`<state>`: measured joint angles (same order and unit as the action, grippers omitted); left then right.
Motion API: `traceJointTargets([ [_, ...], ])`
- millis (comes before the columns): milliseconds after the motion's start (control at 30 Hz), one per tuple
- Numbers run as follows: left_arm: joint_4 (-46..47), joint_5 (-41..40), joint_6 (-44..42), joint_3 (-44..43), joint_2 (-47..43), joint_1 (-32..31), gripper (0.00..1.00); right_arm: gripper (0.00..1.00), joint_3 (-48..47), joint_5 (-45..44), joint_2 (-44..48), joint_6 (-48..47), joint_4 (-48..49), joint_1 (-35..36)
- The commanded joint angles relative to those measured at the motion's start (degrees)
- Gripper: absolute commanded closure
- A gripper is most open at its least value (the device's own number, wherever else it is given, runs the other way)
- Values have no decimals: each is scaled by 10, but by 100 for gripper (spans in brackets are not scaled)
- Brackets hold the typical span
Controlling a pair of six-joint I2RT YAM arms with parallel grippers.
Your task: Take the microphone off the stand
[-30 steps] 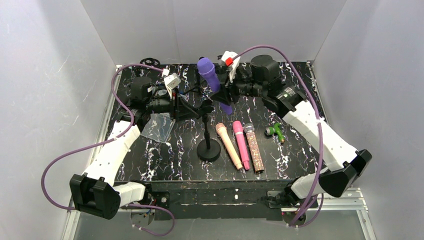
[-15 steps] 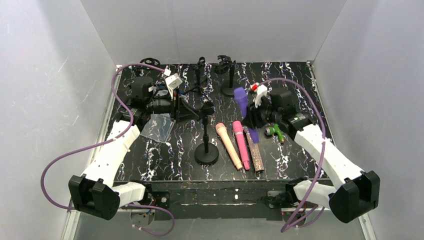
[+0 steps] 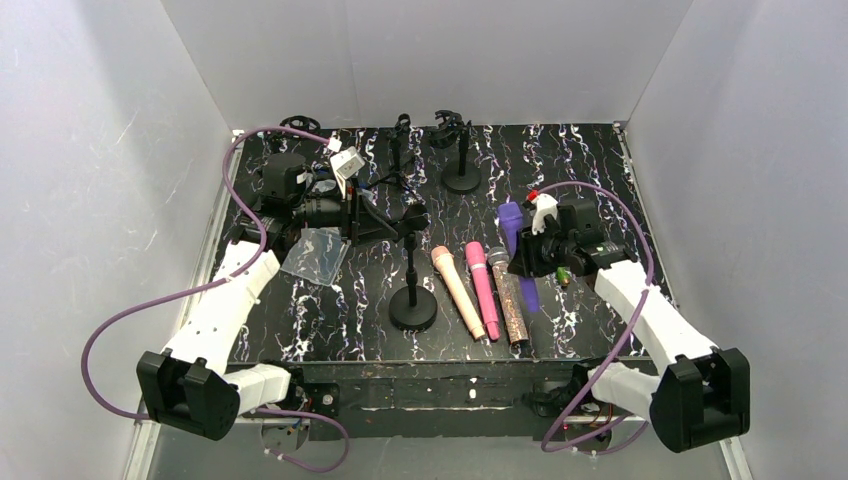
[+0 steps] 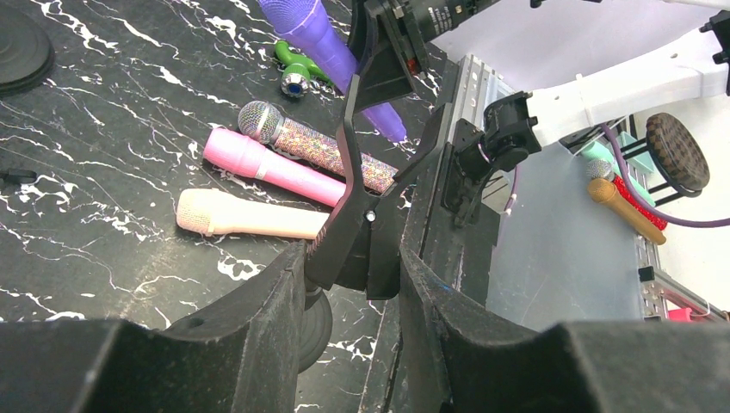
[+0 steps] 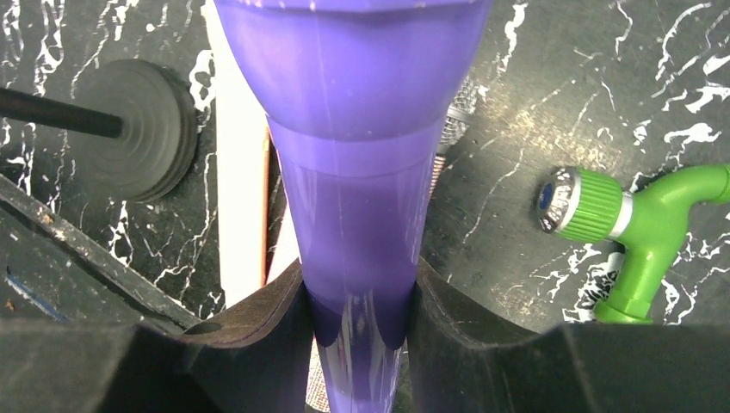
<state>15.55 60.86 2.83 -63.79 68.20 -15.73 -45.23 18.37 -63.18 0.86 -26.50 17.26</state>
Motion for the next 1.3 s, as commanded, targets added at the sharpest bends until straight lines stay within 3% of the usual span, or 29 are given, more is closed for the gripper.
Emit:
traceJointTargets([
  [0, 3, 42, 12, -22, -24, -2, 100, 99, 0, 6, -30, -7, 10, -25],
  [367, 8, 44, 17, -22, -26, -3, 100, 99, -20, 10, -147, -37, 10, -55],
  [1267, 15, 42, 32, -33, -27, -2, 100, 99, -102, -78, -273, -57, -10, -88],
])
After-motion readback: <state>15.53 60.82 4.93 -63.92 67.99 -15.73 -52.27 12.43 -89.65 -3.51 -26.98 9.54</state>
